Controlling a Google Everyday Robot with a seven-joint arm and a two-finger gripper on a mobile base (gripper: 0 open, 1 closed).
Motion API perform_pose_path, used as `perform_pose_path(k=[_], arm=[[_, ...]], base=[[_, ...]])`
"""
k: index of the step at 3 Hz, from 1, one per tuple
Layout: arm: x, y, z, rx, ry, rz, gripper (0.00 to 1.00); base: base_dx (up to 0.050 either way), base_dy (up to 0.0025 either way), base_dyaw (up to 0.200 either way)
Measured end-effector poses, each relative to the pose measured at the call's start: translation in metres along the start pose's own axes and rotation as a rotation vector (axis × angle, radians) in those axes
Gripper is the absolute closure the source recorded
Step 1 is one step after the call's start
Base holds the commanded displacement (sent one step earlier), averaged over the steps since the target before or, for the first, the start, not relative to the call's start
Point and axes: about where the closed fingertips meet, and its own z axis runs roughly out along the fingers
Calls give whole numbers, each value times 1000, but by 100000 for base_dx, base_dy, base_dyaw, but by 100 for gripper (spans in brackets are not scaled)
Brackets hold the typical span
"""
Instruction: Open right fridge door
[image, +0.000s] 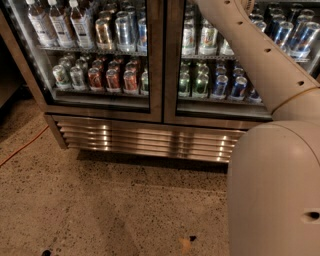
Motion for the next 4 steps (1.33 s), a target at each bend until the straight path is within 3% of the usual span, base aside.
perform_pose_path(k=[1, 3, 4], arm=[[-1, -3, 0, 33, -8, -11, 100], [-1, 2, 1, 43, -25, -28, 100], [-1, 2, 1, 43, -25, -28, 100]], base=[[0, 0, 0], [0, 0, 0], [-5000, -1, 7]])
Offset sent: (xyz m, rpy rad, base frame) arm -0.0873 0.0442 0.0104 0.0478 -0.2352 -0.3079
